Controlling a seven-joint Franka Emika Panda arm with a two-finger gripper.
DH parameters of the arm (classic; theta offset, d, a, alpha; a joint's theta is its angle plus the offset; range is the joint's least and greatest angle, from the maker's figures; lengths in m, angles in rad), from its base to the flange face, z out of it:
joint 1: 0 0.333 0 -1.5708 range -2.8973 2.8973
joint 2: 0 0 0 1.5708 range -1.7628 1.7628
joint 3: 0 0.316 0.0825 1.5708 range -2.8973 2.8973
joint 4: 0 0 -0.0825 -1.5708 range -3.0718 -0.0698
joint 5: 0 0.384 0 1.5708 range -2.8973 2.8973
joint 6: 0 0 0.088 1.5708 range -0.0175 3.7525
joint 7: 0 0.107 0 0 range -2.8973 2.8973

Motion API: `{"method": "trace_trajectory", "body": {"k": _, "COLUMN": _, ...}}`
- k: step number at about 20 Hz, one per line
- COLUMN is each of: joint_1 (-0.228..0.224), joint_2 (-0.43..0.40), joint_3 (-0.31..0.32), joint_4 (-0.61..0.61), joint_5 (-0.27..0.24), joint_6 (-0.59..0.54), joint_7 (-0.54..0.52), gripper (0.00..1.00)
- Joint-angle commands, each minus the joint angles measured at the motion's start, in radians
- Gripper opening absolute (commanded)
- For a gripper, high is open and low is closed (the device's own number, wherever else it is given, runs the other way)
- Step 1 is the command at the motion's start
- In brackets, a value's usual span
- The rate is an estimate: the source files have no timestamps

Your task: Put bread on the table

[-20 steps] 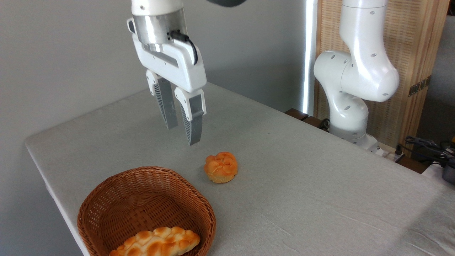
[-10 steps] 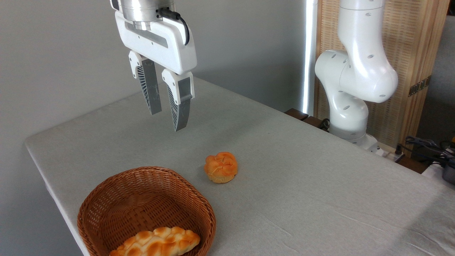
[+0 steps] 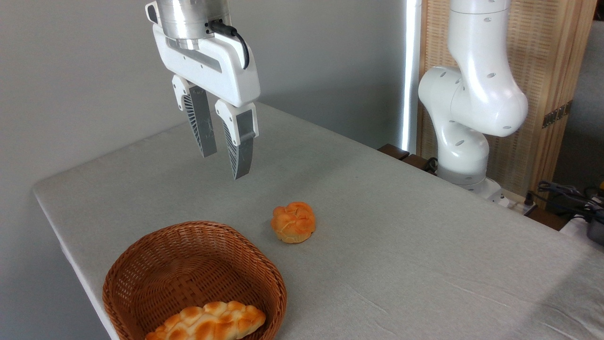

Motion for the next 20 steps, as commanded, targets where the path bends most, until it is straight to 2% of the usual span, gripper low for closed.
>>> {"method": "trace_trajectory", "body": {"k": 1, "joint_1": 0.03, "joint_2": -0.006, "joint_3": -0.015, "joint_4": 0.001, "joint_5": -0.006, "joint_6": -0.026, "joint_7": 0.012, "gripper": 1.0}}
{"method": "trace_trajectory", "body": {"k": 4, "joint_1": 0.08, "joint_2": -0.006, "joint_3": -0.068, "joint_4": 0.001, "joint_5": -0.006, "joint_6": -0.037, "joint_7": 0.014, "gripper": 1.0}}
{"method": "trace_trajectory", "body": {"k": 20, "joint_1": 0.093, "joint_2": -0.006, "joint_3": -0.055, "joint_4": 0.01, "joint_5": -0.012, "joint_6": -0.04, "joint_7": 0.009, "gripper": 1.0}}
